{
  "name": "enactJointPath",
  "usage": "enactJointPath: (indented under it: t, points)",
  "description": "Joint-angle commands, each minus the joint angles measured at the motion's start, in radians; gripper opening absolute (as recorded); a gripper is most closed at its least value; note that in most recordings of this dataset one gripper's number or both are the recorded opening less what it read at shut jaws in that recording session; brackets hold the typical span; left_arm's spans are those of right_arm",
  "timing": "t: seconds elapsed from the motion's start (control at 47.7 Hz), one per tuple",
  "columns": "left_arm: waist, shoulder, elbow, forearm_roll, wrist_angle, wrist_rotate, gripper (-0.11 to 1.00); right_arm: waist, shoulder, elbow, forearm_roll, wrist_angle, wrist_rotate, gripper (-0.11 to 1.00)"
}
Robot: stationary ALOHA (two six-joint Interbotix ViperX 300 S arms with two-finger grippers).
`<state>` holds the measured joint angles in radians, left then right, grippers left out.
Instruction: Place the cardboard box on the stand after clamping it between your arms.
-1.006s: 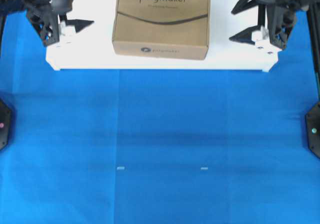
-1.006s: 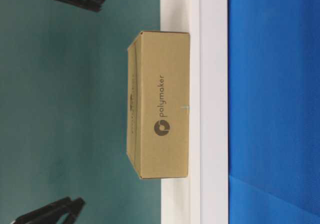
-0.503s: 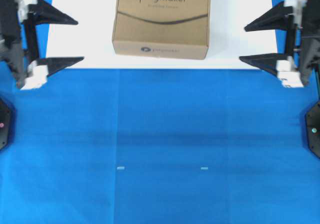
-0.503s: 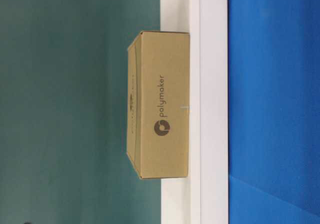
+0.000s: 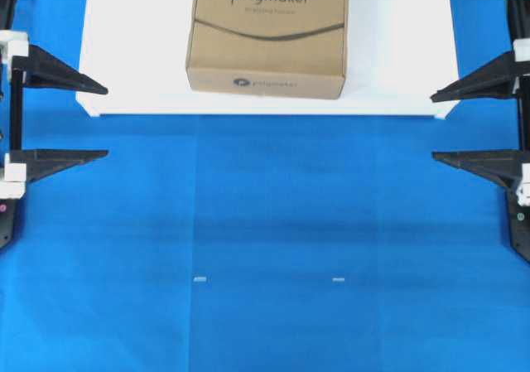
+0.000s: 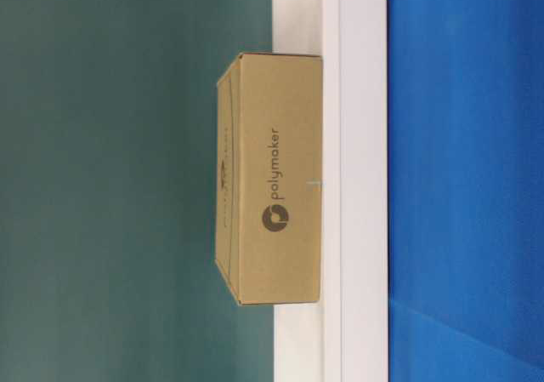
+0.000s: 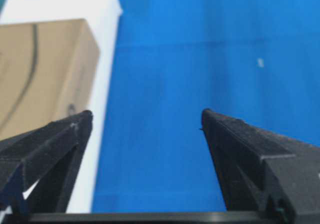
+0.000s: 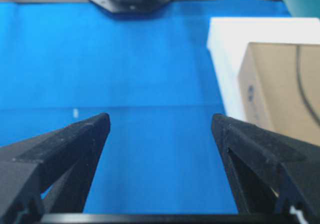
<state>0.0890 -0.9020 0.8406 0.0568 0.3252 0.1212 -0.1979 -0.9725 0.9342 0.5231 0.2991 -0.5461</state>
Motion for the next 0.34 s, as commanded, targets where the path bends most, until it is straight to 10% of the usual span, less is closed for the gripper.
enactJointPath:
  t: [0.0,0.314]
  points:
    - [-0.015,-0.008,-0.008,0.0,-0.012,-0.011,0.84,0.018,-0.012,0.008,0.003,-0.031,0.029,0.96]
    - [-0.02,-0.025,0.014,0.0,-0.011,-0.017,0.83,0.021,-0.06,0.066,0.003,-0.097,0.043,0.96]
